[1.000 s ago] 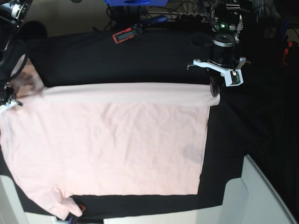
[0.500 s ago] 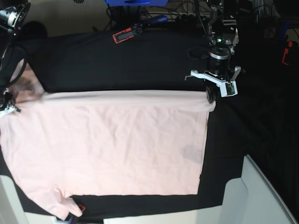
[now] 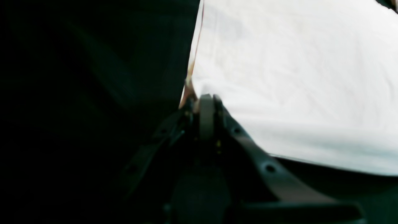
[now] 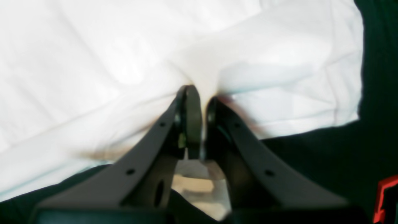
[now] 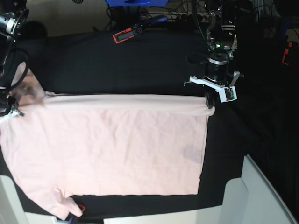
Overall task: Fold the T-shirt properly
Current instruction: 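Drag the shirt edge toward the robot with both grippers, straightening it, then lower the shirt and open both grippers, lifting them away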
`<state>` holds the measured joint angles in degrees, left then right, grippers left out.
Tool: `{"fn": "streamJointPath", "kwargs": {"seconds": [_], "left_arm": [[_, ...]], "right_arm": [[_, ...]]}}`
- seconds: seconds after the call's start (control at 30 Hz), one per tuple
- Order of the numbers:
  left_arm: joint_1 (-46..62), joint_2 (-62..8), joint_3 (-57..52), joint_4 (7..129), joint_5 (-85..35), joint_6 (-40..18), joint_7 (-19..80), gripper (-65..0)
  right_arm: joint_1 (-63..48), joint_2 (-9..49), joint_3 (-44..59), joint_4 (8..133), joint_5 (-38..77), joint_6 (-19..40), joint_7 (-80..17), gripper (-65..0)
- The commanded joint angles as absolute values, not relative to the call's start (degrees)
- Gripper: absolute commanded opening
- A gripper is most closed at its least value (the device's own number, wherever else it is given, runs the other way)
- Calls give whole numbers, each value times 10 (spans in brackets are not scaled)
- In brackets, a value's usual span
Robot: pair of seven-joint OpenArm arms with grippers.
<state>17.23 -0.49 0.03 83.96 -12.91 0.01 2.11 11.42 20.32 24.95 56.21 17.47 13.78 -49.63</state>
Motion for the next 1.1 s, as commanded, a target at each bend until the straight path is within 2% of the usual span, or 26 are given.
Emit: {"fn": "streamJointPath", "kwargs": {"seconds": [0.0,0.4,0.5,0.7,0.77,0.8,0.83,0.9,0.97,1.0,1.07], "left_arm": [[161,-7,-2,849,-131,6,2,-650],[88,-7,-2,760,-131,6,2,-650],[65,-7,-2,725,-131,6,2,-650],[41,-6,-2,698,-131,6,2,-650],[40,-2,-2,698,-131,6,2,-650],[40,-2,-3,698,-131,6,2,-650],[36,-1,-9,697,-131,6,2,-623],[29,1,-29,696,-131,6,2,-519],[28,7,-51,696,-131,6,2,-413],[23,7,-65,699,-131,6,2,-363],[10,7,-86,700,-131,6,2,-311]], "right_arm": [[135,221,244,569,178,138,-480,-649],[167,225,236,524,178,137,-451,-649],[167,225,236,509,178,115,-443,-649],[167,225,236,488,178,110,-407,-634],[167,225,237,488,178,110,-400,-566],[167,225,240,488,178,110,-398,-518],[167,225,240,491,178,110,-393,-456],[168,225,240,495,178,110,-383,-319],[167,230,241,512,178,111,-380,-229],[164,231,241,523,178,112,-380,-222],[160,232,241,543,179,113,-382,-231]]}}
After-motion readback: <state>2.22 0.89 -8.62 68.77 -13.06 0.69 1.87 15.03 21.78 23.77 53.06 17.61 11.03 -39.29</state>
